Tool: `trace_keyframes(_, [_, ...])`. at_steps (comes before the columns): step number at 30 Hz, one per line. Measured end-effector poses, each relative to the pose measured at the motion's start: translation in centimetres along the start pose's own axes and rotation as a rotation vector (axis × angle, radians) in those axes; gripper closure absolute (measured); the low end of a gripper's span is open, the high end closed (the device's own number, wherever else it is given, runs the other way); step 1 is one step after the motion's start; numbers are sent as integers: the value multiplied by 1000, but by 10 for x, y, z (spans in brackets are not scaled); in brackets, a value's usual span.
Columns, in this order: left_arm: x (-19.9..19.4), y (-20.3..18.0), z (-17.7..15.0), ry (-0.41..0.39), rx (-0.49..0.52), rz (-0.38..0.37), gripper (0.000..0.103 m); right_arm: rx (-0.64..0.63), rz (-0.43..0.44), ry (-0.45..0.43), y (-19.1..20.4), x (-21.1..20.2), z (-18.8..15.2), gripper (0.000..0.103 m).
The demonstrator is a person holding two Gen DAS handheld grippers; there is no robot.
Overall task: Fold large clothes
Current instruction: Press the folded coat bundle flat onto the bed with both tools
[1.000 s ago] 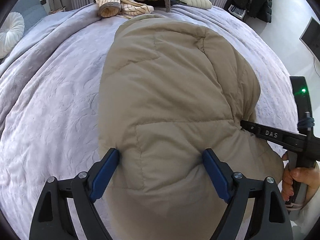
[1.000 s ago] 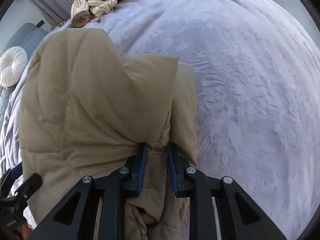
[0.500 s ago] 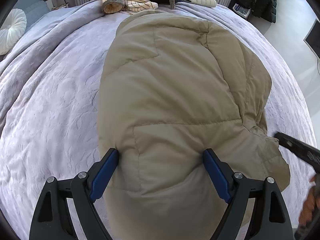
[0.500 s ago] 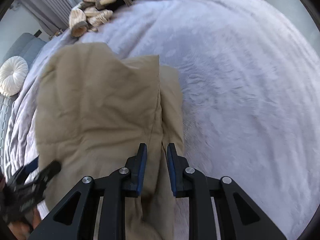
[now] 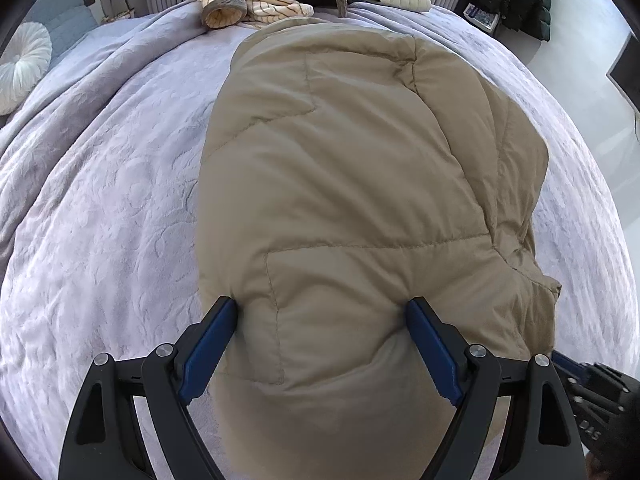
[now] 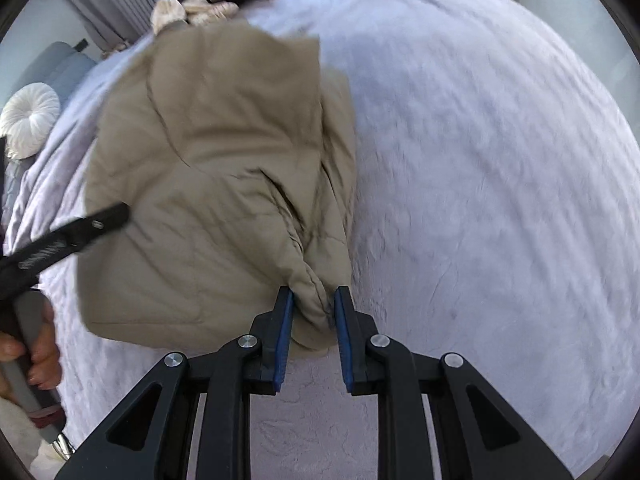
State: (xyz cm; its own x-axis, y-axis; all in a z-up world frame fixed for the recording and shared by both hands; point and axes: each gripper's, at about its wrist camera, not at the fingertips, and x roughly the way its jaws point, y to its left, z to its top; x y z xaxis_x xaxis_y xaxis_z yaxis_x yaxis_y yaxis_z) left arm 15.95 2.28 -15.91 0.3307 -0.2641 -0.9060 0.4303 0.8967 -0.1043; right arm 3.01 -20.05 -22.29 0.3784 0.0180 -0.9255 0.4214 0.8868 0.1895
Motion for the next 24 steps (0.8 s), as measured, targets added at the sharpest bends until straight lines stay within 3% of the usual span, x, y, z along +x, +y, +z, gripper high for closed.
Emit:
trace_keyframes(17, [-6, -5, -9, -15, 6, 20, 14, 22, 8, 74, -3, 53, -7, 81])
trace_keyframes(21, [-7, 0, -8, -13, -17, 16, 14, 29, -1, 96, -1, 36, -3, 80])
trace_keyframes(24, [-7, 5, -8, -10, -31, 2, 14, 44, 22, 46, -4, 8, -5, 80])
